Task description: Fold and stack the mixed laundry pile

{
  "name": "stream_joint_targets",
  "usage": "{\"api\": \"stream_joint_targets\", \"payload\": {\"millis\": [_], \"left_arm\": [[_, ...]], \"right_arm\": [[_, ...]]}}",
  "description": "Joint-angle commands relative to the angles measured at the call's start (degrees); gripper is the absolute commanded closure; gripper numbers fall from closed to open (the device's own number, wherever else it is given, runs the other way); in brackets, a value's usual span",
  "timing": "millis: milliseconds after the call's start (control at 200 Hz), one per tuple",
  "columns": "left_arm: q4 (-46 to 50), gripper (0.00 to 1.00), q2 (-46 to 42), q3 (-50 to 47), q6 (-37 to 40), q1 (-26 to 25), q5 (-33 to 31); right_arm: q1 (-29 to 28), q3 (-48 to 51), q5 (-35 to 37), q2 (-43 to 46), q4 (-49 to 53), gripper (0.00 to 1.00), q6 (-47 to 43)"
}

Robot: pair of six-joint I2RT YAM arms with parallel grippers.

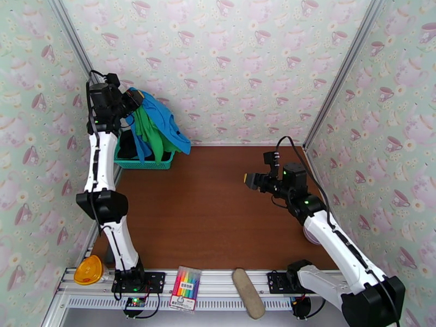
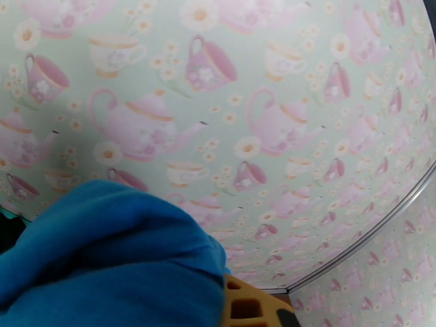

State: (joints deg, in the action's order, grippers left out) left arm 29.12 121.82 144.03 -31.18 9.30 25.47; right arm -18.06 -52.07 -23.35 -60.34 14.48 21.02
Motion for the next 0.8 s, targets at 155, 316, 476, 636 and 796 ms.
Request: {"api": "stream_joint_targets", "payload": {"millis": [155,316,476,636,796], "left_arm": [[-2.5,1.00,7.1,6.1,2.0,1.3,-2.3],[-7.8,1.00,3.3,-12.0,4.3,1.4,-5.7],[-16.4,0.98,-0.1,-32.1,2.1,3.4,-9.3],[-18.7,0.10,-1.2,-36.7,-1.7,5.9,-5.3],[-11.4,0.00,-3.4,-31.6,1.8,5.7,-5.1]], "right_arm": [[-0.6,-0.2,1.5,-1.5,0.7,0.36,-0.7],[-0.6,-1.2,0.1,-6.7,-1.3,0.37,-0.1],[-0.7,-2.2,-1.0,-10.3,-0.8,0.37,0.0],[-0.7,-2.9,0.4,-10.0,1.8,0.34,-1.5],[-0.7,-2.9,1.2,-9.0,2.6,0.33,-1.7]]}}
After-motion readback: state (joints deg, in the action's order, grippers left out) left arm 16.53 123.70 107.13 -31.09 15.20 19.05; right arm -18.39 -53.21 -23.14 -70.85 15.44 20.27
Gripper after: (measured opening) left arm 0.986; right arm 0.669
